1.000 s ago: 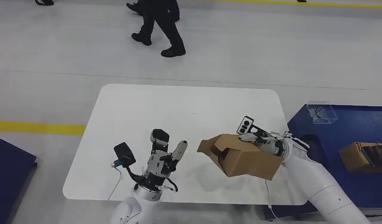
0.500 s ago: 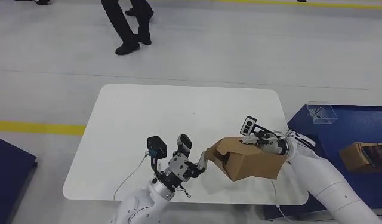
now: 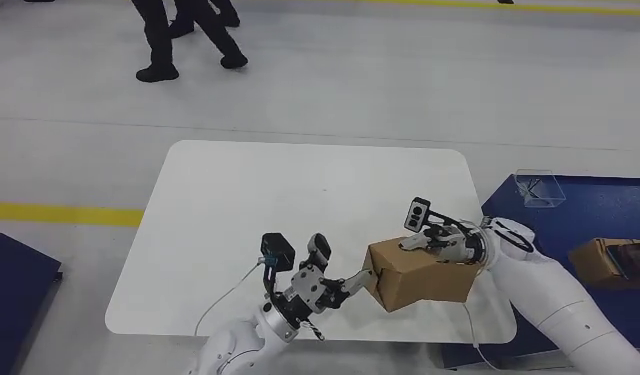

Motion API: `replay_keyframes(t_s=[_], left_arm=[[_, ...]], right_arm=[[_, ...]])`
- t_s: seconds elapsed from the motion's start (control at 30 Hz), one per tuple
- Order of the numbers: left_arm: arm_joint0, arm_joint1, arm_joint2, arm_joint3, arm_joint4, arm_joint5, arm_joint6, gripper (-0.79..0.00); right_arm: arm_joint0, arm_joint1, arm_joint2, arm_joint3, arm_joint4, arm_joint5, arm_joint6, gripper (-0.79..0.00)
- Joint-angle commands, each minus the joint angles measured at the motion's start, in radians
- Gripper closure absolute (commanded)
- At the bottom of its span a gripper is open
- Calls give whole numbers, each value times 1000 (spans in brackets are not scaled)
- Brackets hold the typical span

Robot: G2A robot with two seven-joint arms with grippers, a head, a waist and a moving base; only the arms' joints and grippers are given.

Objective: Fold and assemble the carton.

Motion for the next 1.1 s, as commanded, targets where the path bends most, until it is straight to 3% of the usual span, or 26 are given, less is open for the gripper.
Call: replay_keyframes(t_s=[0.0,0.57,0.73,1.07], left_arm=[[2,2,3,-7,3,-11,-16,-785],[-55,-4,74,39,33,80,-129,-785],[-82,-13,102,61,25,102,-110,-785],[-7,7,-3,5,-4,49,-13,-785]], right_arm=[[6,5,-7,2,15,0,0,0],[43,34,-109,-41,40,0,0,0],[51,39,-125,-39,47,0,0,0],[67,34,-159,24,139,0,0,0]])
